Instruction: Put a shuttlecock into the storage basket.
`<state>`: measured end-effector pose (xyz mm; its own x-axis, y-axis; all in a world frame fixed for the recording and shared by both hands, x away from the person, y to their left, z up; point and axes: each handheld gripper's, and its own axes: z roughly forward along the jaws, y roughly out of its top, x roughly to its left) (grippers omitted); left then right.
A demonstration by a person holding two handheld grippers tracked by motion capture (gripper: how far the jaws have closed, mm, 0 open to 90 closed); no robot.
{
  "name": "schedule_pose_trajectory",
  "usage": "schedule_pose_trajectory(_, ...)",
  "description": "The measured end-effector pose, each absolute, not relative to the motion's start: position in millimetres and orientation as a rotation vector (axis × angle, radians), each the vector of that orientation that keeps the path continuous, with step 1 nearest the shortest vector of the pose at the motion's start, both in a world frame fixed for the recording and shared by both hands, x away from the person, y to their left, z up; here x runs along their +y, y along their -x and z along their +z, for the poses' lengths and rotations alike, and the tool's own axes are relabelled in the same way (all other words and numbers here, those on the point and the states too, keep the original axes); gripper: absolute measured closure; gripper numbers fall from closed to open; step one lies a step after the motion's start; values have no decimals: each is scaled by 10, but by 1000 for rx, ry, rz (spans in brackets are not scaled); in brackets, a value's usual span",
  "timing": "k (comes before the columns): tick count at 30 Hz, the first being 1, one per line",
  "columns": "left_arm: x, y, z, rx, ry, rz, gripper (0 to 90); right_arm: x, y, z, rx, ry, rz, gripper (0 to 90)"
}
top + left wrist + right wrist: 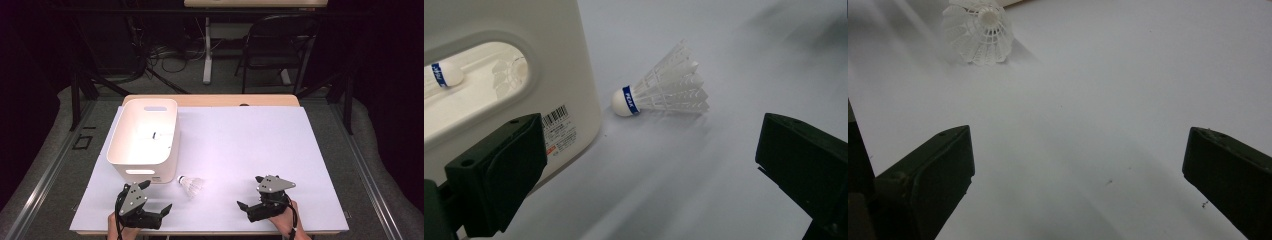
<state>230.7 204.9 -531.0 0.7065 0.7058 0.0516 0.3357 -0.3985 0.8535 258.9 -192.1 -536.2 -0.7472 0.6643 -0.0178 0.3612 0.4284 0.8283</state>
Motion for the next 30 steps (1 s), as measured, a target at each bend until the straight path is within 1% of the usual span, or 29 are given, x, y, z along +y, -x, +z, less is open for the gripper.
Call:
schedule_pose_trajectory(9,2071,-2287,-5358,819,-2000,512,0,-1735,-2718,-5377,2393,-862,1282,0)
schedule_pose_trajectory(30,2054,-2293,-5373,809,-2009,508,0,-1320,-3004,-5428,2475,-801,1337,0)
